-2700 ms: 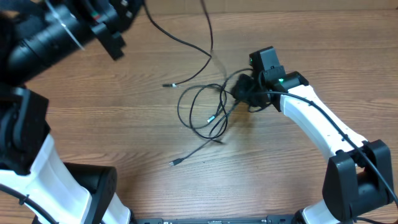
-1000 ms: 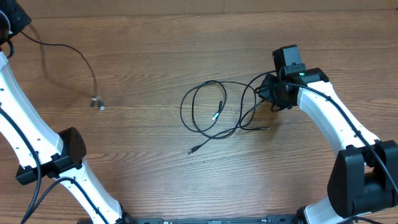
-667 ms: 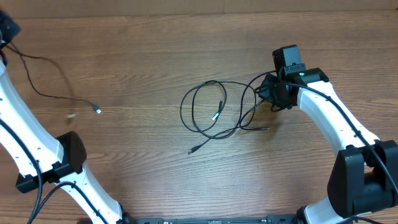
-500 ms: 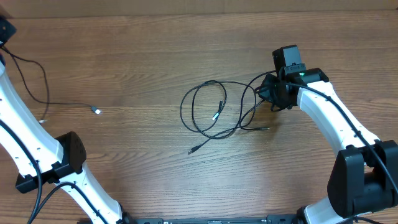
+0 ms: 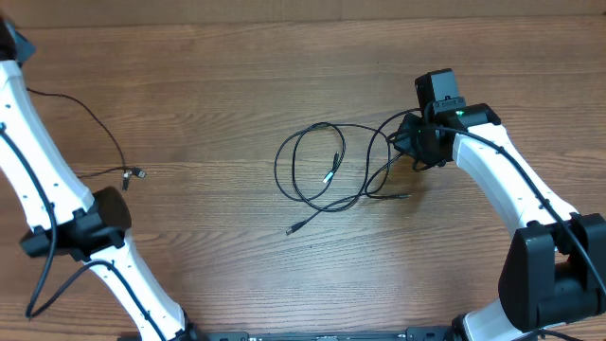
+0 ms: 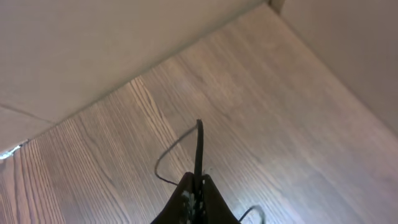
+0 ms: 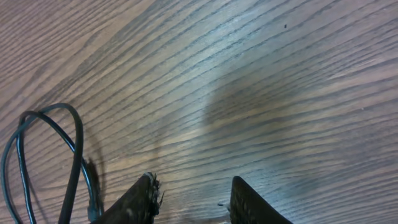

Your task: Untangle cables

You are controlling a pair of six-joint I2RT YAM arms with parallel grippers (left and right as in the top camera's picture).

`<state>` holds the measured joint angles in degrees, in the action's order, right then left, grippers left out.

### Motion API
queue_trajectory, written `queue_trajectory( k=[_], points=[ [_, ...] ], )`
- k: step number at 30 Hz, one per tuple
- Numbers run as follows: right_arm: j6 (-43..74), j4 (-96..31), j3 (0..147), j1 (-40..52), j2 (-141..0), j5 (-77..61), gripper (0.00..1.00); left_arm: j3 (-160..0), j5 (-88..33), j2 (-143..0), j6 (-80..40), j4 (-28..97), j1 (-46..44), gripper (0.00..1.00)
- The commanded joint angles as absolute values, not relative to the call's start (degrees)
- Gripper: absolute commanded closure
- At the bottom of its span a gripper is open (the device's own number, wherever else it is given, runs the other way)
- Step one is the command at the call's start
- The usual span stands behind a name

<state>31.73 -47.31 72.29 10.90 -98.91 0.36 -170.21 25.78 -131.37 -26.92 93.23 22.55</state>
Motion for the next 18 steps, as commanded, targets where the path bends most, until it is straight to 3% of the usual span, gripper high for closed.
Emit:
queue_trajectory(
  k=[1, 14, 18],
  points=[
    [30.94, -47.27, 72.69, 10.90, -98.19, 0.32, 0.62, -169.95, 27.62, -134.98, -27.90, 93.12, 22.96, 0.96],
    [30.96, -47.22, 72.69, 10.90, -98.19, 0.32, 0.62, -168.29, 24.32, -145.21, -26.35, 96.82, 22.96, 0.96],
    [30.96, -47.24, 72.69, 10.90, -98.19, 0.32, 0.62, -165.56, 23.27, -145.43, -26.13, 96.82, 22.74, 0.88]
  ],
)
